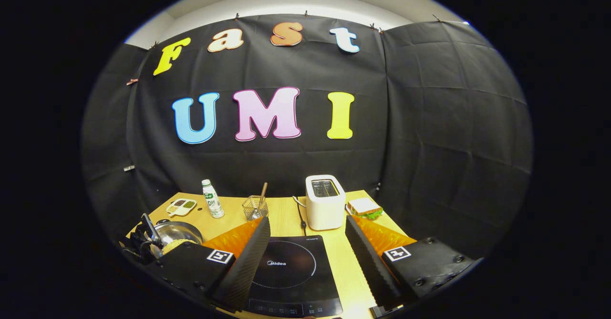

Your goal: First push the handle of the pot to place it horizontally, then grasp the pot with both hands and set it on the induction cooktop.

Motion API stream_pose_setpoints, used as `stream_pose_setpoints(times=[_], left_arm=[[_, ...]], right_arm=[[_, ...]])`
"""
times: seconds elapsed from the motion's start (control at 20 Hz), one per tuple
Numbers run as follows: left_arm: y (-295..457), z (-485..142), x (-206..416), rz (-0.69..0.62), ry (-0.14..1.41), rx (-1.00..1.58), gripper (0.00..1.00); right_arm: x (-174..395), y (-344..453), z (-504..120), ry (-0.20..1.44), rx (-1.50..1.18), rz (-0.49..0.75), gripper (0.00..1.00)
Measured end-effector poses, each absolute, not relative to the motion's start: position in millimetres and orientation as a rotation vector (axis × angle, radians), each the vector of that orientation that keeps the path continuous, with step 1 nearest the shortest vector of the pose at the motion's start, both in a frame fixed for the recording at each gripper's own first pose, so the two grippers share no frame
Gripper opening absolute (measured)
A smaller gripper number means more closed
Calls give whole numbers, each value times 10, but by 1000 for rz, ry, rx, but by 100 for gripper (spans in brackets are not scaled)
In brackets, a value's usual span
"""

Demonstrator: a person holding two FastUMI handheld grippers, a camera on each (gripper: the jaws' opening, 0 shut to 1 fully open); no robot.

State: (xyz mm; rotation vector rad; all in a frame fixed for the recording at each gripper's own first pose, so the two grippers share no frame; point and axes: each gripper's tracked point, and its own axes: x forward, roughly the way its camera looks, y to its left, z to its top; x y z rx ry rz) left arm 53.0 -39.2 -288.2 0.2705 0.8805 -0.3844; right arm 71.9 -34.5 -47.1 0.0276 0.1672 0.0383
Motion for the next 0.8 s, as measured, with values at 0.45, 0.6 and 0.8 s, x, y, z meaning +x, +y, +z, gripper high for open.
stream_pose_setpoints(times=[0.45, 0.6, 0.8], left_arm=[[-667, -2862, 806, -412, 879, 231, 5], [-735, -2849, 916, -421, 878, 231, 5], [-816, -2819, 1028, -425, 874, 227, 5]], right_arm=[[753, -452, -363, 145, 43, -10, 98], [715, -486, -335, 133, 18, -18, 98], [651, -592, -313, 126, 6, -48, 98]])
